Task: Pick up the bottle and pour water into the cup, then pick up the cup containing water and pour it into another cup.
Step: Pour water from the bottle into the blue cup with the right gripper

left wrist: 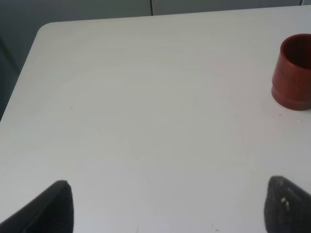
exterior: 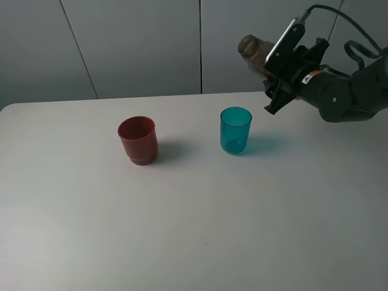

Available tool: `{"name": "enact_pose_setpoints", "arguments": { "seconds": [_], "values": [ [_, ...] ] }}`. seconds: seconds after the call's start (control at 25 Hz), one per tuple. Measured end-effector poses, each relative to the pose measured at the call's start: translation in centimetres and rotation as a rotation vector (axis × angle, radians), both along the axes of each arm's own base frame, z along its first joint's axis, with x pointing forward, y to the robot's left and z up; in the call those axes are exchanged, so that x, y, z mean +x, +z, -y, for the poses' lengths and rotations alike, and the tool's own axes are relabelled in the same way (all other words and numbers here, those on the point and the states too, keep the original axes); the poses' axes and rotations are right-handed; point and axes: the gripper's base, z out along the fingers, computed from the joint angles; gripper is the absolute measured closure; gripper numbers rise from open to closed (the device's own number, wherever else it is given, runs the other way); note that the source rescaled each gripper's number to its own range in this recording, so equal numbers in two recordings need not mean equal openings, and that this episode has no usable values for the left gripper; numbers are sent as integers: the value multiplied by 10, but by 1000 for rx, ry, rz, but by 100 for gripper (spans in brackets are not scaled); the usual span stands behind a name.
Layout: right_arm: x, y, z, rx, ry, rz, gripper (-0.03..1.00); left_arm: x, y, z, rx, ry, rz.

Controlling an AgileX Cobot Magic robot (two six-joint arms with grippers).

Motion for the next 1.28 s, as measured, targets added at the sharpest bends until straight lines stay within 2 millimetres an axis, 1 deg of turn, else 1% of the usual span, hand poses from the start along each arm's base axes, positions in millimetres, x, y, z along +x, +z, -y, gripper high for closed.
{"name": "enact_pose_setpoints", "arguments": {
  "seconds": [0.24,0.48,0.68,1.28],
  "values": [
    [0,0,1,-163,41,25,92,0,0,0,0,0,0],
    [-10,-9,3,-324,98,12,92,0,0,0,0,0,0],
    [-14,-13,3,-375,124,4,92,0,0,0,0,0,0],
    [-13,-13,3,-501,166,26,92,0,0,0,0,0,0]
  ]
}}
